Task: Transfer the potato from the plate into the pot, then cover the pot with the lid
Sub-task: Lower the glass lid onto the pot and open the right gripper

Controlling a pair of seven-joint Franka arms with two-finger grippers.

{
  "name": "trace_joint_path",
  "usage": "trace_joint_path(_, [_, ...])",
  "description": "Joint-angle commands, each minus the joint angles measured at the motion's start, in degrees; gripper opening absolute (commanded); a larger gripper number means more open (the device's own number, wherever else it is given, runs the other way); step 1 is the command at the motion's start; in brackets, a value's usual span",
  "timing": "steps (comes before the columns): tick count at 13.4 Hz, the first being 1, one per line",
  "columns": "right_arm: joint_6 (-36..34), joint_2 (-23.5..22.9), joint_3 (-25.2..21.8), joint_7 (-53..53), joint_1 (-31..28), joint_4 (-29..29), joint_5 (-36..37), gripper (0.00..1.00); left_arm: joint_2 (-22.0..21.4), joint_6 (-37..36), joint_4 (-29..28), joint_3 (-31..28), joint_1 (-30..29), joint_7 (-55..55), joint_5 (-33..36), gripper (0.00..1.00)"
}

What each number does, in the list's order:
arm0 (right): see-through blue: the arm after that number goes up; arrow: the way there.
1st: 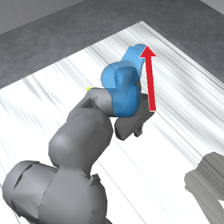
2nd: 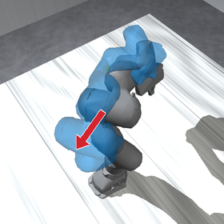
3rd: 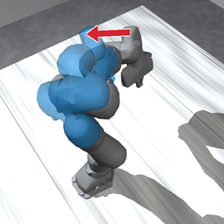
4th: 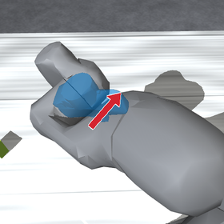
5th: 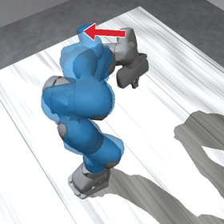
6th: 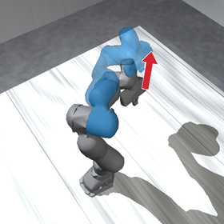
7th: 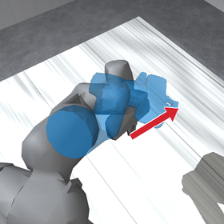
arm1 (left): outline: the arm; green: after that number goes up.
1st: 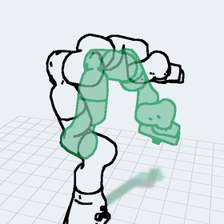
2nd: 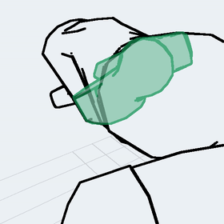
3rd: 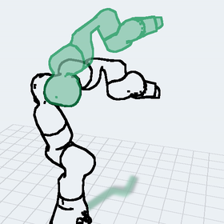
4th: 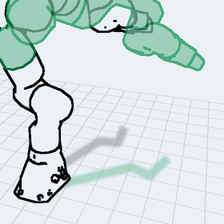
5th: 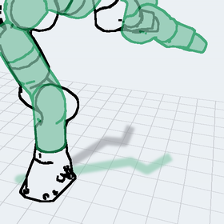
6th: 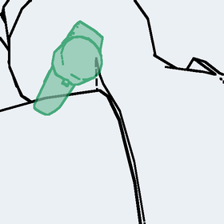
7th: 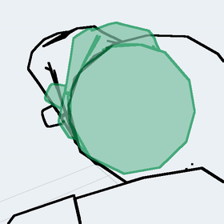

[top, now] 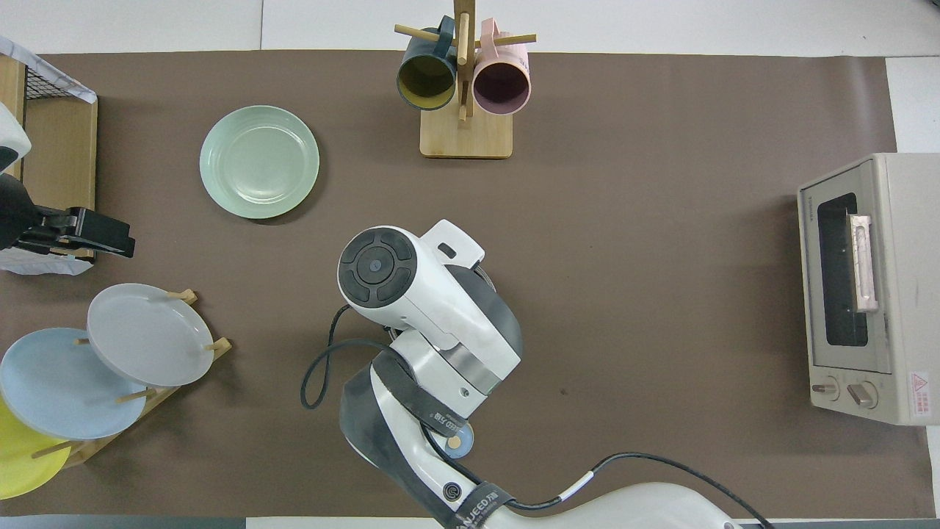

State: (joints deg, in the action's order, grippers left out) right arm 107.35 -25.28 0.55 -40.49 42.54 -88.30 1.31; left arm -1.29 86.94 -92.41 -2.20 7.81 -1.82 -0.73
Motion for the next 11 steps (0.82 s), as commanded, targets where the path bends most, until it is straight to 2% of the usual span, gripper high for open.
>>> trace_joint_path(1, [2.2, 2.5, 0.2, -1.5, -0.3, -3.4, -0.3, 0.0, 0.1, 1.2, -0.3, 0.9, -0.2, 0.9, 1.7, 1.0])
trace_joint_path(4, [6.5, 3.5, 0.2, -2.0, -0.1, -6.7, -0.3, 0.0, 0.2, 1.0, 0.8, 1.1, -0.2, 1.5, 1.5, 1.0])
trace_joint_path(11, [6.8, 3.7, 0.5, -2.2, -0.3, -7.6, -0.3, 0.0, 0.1, 3.1, 2.1, 1.1, -1.3, 1.9, 1.2, 1.0])
